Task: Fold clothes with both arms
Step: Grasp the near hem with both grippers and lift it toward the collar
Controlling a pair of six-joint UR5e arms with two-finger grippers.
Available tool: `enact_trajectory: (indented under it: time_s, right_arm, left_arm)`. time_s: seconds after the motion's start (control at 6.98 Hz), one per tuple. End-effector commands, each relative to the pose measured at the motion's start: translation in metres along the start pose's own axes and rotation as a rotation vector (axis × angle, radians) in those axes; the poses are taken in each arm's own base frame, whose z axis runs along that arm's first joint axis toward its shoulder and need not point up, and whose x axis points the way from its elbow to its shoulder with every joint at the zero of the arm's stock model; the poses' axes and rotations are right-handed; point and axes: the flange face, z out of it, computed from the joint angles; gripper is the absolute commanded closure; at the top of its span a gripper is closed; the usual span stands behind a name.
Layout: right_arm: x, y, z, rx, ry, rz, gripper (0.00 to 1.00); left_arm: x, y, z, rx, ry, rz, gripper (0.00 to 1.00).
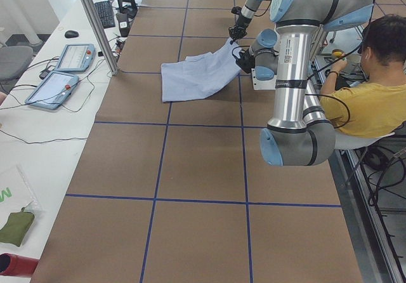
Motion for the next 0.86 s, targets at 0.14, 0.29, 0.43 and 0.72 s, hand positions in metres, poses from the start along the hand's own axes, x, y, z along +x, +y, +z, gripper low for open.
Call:
enact_trajectory:
  time_s: [0.14,0.29,0.43,0.72]
  right_arm:
    - [-0.118,-0.021,0.013,0.011,-0.035,0.062,1.0]
    - [-0.154,-0.03,0.028,0.035,-0.031,0.073,1.0]
    - [-0.175,-0.032,0.045,0.067,-0.033,0.046,1.0]
    - [-0.246,-0.038,0.114,0.062,-0.036,0.049,1.0]
  left_arm:
    - [0.052,-0.053,-0.022,0.078,0.048,0.046,1.0]
    - [0.08,-0.074,-0.008,0.124,0.078,0.068,1.0]
    - [0.112,-0.1,0.019,0.157,0.067,0.082,1.0]
    - [0.166,-0.158,0.034,0.247,0.076,0.115,1.0]
